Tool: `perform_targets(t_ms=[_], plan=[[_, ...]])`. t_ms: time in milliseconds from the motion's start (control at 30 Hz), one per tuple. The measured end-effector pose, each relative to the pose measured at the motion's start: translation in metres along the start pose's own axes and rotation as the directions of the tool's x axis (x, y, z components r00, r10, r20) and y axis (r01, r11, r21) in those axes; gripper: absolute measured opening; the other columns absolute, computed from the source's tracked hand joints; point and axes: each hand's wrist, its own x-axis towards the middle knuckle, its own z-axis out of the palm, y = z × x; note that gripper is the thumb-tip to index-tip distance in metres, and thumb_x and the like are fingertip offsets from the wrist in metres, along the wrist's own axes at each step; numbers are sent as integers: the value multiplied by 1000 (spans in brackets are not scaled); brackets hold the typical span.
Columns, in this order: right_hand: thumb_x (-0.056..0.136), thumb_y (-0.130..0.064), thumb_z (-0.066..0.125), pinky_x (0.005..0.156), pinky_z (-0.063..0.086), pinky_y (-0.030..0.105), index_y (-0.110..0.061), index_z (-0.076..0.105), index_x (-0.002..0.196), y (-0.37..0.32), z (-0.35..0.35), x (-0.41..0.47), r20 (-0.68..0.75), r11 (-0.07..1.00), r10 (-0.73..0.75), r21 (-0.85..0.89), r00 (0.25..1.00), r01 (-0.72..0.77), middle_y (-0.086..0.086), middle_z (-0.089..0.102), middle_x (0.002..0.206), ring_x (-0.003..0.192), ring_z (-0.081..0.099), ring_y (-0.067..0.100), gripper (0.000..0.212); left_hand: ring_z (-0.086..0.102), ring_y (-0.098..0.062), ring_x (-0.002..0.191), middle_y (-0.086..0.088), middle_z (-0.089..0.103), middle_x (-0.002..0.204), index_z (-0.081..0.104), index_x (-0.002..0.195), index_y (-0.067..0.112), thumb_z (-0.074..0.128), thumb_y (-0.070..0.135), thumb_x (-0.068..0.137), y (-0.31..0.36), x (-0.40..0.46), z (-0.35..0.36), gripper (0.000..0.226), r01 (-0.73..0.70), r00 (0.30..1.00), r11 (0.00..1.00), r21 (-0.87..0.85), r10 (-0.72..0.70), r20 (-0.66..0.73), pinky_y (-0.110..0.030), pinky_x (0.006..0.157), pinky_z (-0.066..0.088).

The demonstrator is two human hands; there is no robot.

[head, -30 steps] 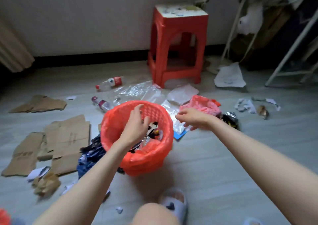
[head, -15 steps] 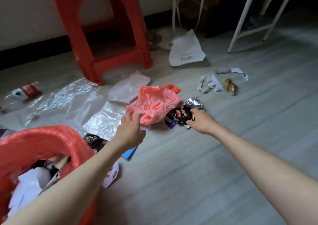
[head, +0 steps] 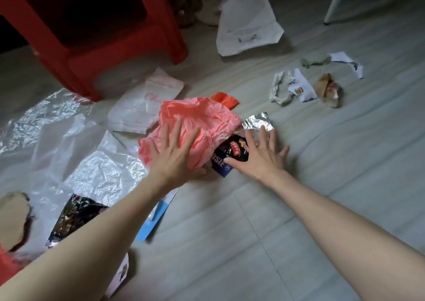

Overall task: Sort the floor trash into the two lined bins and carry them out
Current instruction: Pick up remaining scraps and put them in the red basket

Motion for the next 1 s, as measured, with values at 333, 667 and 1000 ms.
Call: perform_targets(t_ms=[333,667,1000], plan=[[72,-64,63,100,27,66,-33,50,130,-10,43,22,-209,998,-57,-48,976,48,14,41,142,131,37,37,66,45,-40,117,-19,41,128,11,146,35,62,32,81,9,16,37,83,107,983,982,-157,-81,162,-53,95,41],[68,-6,38,46,49,33,-15,69,67,10,44,-2,-313,953,-265,-227,912,199,10,64,69,60,63,33,32,54,-33,97,-14,45,111,33,142,29,52,8,87,9,-19,21,62,3,999,941,-339,-17,-38,-31,75,39],[80,9,46,88,44,38,-11,67,116,-32,-46,-45,-265,899,9,424,964,109,22,66,113,106,57,40,46,39,-14,104,-11,45,126,39,140,21,50,-3,84,-2,-47,-80,61,31,879,723,-691,-348,-325,-15,88,26]])
